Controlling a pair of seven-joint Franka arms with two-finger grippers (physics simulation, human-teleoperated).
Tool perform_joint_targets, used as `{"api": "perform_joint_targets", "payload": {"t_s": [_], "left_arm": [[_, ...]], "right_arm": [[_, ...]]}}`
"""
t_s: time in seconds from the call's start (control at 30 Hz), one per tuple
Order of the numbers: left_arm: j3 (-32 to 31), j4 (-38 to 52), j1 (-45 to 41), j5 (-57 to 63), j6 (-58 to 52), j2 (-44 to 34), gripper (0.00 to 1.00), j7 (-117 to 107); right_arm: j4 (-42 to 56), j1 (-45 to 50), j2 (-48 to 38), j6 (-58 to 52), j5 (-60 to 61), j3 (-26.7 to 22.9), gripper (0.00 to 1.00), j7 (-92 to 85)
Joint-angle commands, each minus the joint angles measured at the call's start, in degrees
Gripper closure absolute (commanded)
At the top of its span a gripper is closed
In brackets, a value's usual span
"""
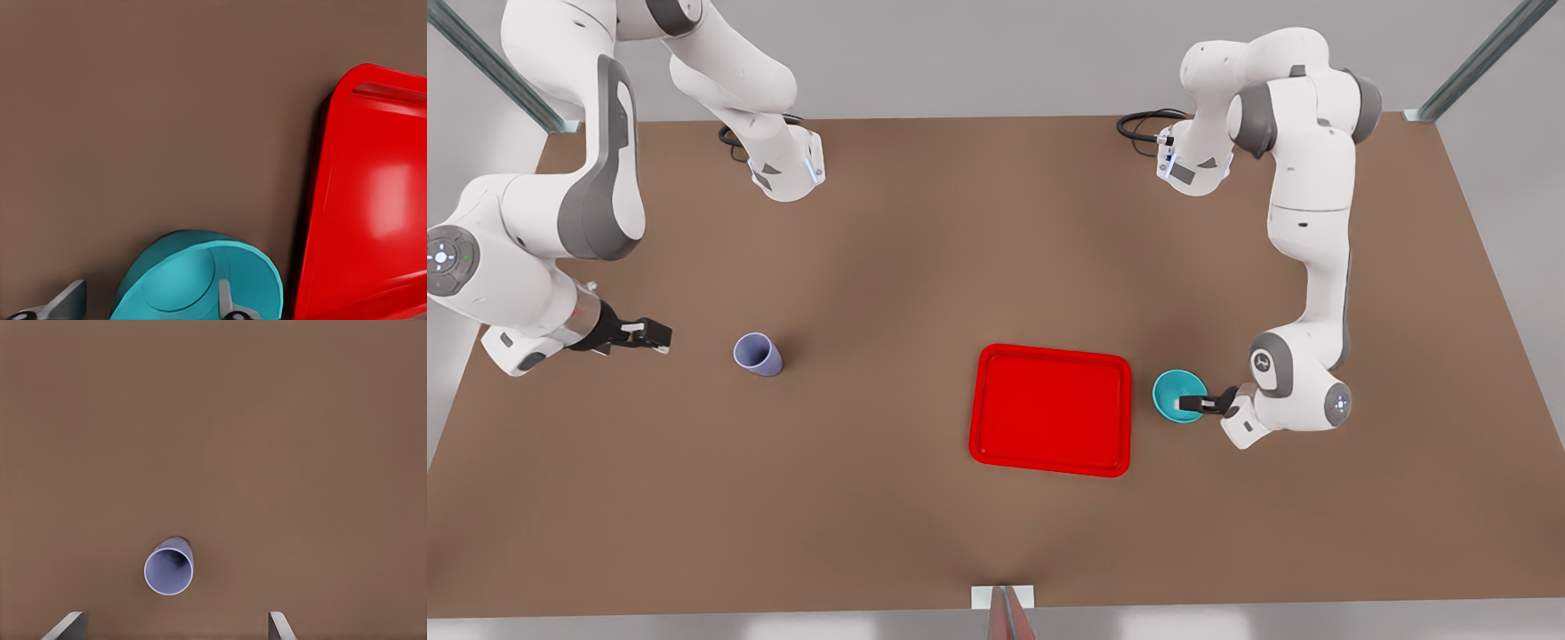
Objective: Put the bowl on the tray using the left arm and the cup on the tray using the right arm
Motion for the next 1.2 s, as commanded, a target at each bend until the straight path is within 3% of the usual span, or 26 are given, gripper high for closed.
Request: {"api": "perform_joint_targets", "payload": {"t_s": [0.0,0.03,0.27,0.3,0.33,0.37,0.8,0.93,1.0,1.1,1.17], "left_arm": [[0.0,0.0,0.0,0.0,0.0,0.0,0.4,0.0],[0.0,0.0,0.0,0.1,0.0,0.0,0.53,0.1],[0.0,0.1,0.0,0.2,0.4,1.2,0.55,0.1],[0.0,0.2,0.0,0.2,0.4,1.2,0.59,0.1],[0.1,0.2,0.0,0.1,0.4,1.2,0.72,-0.4],[0.2,0.2,0.0,0.1,0.4,1.2,0.77,-0.8],[1.1,4.7,-0.1,-0.1,-0.1,-2.8,0.79,-11.1],[0.8,7.3,-9.1,-0.5,4.0,-1.8,0.79,-23.6],[0.5,7.6,-12.0,-0.6,6.9,-0.8,0.79,-27.6],[0.4,7.9,-15.9,-4.0,10.2,0.4,0.79,-31.3],[0.3,7.9,-16.3,-4.8,10.5,1.3,0.79,-31.7]], "right_arm": [[0.0,0.0,0.0,0.0,0.0,0.0,0.0,0.0],[0.0,0.1,0.0,0.0,0.0,0.0,0.0,0.0],[0.0,0.1,0.0,0.0,0.0,0.0,0.0,0.1],[0.0,0.1,0.0,0.0,0.0,0.0,0.0,0.1],[0.0,0.1,0.0,0.0,0.0,0.0,0.0,0.1],[0.0,0.1,0.0,0.0,0.0,0.0,0.0,0.1],[-0.8,0.9,0.3,-0.9,0.1,0.2,0.0,-0.2],[1.1,0.2,7.6,-2.9,0.8,0.3,0.0,-1.2],[-3.0,-0.4,7.6,-2.1,-0.7,0.2,0.0,-0.8],[-25.0,-3.9,-0.2,14.9,-0.5,0.5,0.0,-0.4],[-30.3,-5.8,-0.2,22.5,-0.5,0.6,0.0,-0.4]]}}
